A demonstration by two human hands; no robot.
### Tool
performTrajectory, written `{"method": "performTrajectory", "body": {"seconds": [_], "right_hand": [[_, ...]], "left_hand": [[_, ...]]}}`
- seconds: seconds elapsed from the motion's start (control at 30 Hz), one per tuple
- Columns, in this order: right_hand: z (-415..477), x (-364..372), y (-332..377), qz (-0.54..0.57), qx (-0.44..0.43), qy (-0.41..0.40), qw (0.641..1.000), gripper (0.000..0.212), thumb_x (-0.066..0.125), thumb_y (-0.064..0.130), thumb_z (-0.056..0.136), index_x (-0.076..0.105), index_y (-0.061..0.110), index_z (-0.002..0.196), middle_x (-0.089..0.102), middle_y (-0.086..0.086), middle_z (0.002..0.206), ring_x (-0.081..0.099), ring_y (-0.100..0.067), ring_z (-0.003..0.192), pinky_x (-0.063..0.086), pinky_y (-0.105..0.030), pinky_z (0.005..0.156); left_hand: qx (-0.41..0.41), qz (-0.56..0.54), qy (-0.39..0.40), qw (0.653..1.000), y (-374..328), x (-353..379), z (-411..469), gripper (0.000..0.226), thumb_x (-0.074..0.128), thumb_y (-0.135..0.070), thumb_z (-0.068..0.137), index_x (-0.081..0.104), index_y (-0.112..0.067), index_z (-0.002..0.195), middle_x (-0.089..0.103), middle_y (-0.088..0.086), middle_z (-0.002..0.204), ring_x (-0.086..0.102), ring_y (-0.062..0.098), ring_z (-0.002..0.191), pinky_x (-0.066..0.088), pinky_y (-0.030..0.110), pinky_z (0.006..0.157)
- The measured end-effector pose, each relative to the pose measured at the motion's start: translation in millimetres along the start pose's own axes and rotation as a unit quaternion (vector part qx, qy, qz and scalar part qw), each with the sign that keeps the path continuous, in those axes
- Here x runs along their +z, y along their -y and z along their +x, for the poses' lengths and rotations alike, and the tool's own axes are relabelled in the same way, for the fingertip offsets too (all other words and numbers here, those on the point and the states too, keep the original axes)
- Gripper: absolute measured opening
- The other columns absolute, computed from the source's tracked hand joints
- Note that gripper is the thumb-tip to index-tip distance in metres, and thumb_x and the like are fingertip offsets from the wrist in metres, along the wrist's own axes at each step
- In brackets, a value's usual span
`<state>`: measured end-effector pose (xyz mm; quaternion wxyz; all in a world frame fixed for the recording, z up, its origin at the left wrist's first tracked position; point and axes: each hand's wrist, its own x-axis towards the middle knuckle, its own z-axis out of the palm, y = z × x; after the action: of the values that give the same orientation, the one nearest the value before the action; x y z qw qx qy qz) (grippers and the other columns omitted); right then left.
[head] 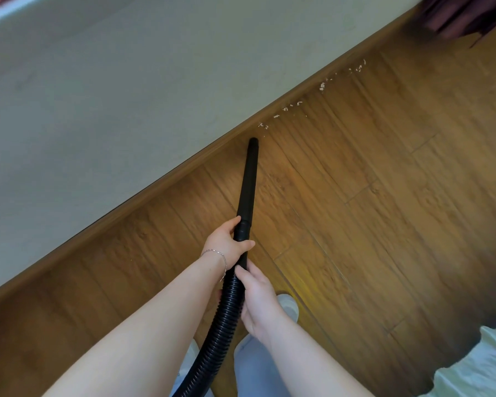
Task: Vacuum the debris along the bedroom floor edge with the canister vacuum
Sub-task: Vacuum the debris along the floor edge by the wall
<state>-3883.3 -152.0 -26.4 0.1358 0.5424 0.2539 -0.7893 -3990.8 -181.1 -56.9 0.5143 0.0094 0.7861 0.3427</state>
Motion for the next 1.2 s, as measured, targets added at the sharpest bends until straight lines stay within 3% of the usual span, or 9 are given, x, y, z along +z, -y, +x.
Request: {"method": "performTrajectory", "body": {"seconds": [0.2, 0.33, 0.53, 1.03, 1.2], "right_hand": [[3.9, -11.0, 20.3, 0.014, -0.007, 0.01, 1.0, 0.028, 0.052, 0.021, 0.095, 0.058, 0.026, 0.123, 0.068, -0.012, 0.097, 0.067, -0.019, 0.066, 0.054, -0.031, 0.061], [7.1, -22.2, 31.7, 0.006, -0.012, 0.013, 1.0, 0.035, 0.051, 0.022, 0.096, 0.053, 0.024, 0.13, 0.067, -0.013, 0.104, 0.066, -0.02, 0.07, 0.053, -0.032, 0.063], [11.3, -31.5, 51.5, -0.012, -0.022, 0.015, 1.0, 0.03, 0.05, 0.021, 0.096, 0.058, 0.027, 0.124, 0.067, -0.008, 0.092, 0.064, -0.02, 0.068, 0.052, -0.032, 0.062], [14.7, -32.2, 88.9, 0.017, -0.015, 0.018, 1.0, 0.024, 0.049, 0.02, 0.096, 0.064, 0.029, 0.113, 0.068, -0.016, 0.1, 0.063, -0.027, 0.07, 0.053, -0.038, 0.067], [20.7, -32.2, 99.3, 0.033, -0.024, 0.011, 0.999, 0.026, 0.049, 0.02, 0.096, 0.062, 0.027, 0.118, 0.068, -0.016, 0.11, 0.062, -0.028, 0.082, 0.052, -0.035, 0.067]], "left_hand": [[0.002, 0.002, -0.005, 1.0, -17.6, 10.3, 11.6, 0.069, 0.068, -0.023, 0.082, 0.034, -0.026, 0.142, 0.05, 0.0, 0.137, 0.052, 0.016, 0.119, 0.04, 0.024, 0.089], [0.001, -0.003, -0.005, 1.0, -28.2, 21.5, 17.4, 0.069, 0.067, -0.022, 0.083, 0.033, -0.026, 0.143, 0.049, 0.0, 0.138, 0.051, 0.016, 0.119, 0.04, 0.026, 0.092], [0.003, -0.015, -0.016, 1.0, -43.1, 29.3, 25.9, 0.07, 0.067, -0.022, 0.083, 0.032, -0.025, 0.143, 0.047, -0.001, 0.141, 0.051, 0.016, 0.12, 0.041, 0.027, 0.094], [-0.004, 0.009, -0.015, 1.0, -78.2, 33.4, 44.3, 0.069, 0.067, -0.023, 0.082, 0.033, -0.028, 0.142, 0.054, -0.001, 0.133, 0.055, 0.013, 0.111, 0.041, 0.022, 0.085], [-0.001, 0.012, -0.005, 1.0, -87.9, 33.1, 54.5, 0.07, 0.067, -0.023, 0.083, 0.031, -0.026, 0.143, 0.05, -0.002, 0.137, 0.053, 0.012, 0.113, 0.04, 0.021, 0.086]]}}
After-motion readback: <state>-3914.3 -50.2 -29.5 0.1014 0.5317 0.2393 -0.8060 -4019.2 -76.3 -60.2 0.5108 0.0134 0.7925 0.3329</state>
